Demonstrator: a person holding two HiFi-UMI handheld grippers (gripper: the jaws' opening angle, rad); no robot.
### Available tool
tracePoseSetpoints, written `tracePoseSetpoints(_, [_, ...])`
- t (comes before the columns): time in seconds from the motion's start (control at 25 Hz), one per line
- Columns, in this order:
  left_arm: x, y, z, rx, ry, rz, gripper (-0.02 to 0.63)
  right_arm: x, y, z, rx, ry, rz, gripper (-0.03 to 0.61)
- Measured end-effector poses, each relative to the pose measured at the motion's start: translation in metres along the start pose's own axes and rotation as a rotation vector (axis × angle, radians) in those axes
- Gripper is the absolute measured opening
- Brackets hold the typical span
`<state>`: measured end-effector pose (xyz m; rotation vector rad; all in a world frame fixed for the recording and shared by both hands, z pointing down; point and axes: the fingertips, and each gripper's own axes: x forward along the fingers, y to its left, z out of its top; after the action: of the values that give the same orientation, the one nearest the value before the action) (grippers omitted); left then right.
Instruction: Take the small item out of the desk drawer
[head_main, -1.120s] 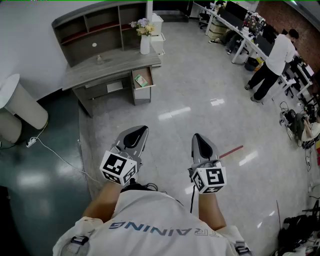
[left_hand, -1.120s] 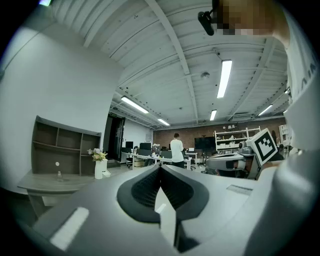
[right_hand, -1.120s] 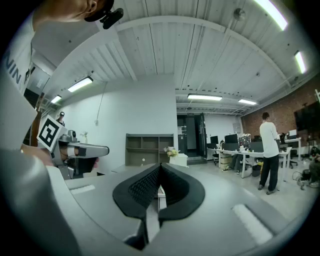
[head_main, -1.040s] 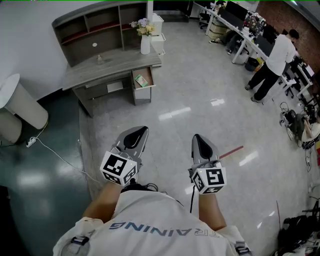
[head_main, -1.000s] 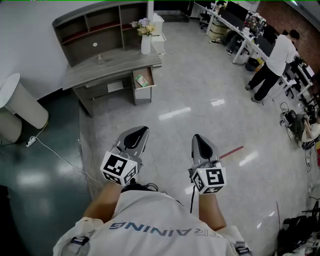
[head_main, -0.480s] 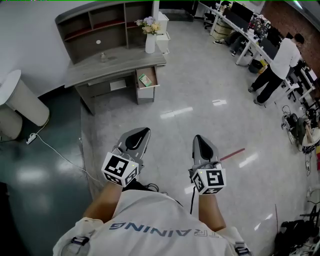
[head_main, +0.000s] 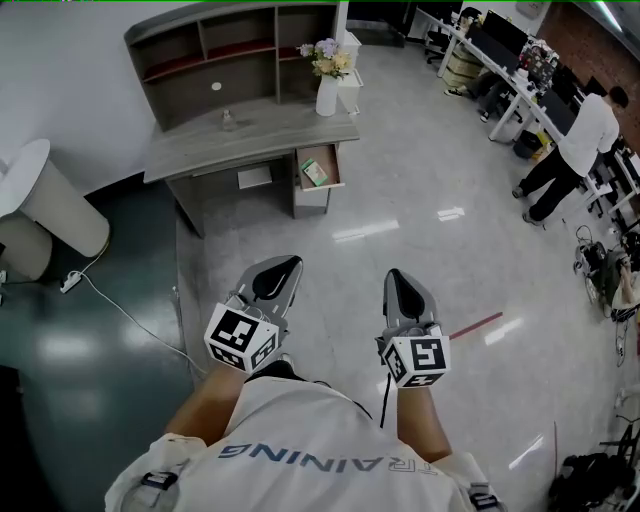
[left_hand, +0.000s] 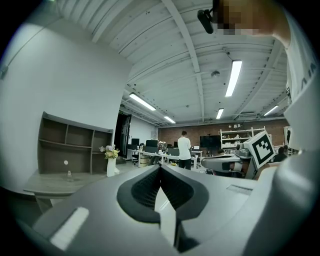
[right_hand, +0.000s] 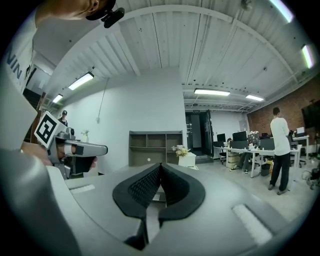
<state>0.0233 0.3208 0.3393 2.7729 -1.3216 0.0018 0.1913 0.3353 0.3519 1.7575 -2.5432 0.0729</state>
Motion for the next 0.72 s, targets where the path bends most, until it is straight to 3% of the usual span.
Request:
tracePoseSetpoints(0.36, [0.017, 0.087, 0.006, -0.003, -0.021, -0.043, -0.002, 0.088, 0.054, 0.007, -0.096, 0.021, 0.032, 0.017])
tracePoseSetpoints(0.72, [0.048, 0.127, -0.004, -0.054, -0.001, -0.034, -0.002, 0.136, 0.028, -0.001, -0.068, 0.074, 0.010, 0.017])
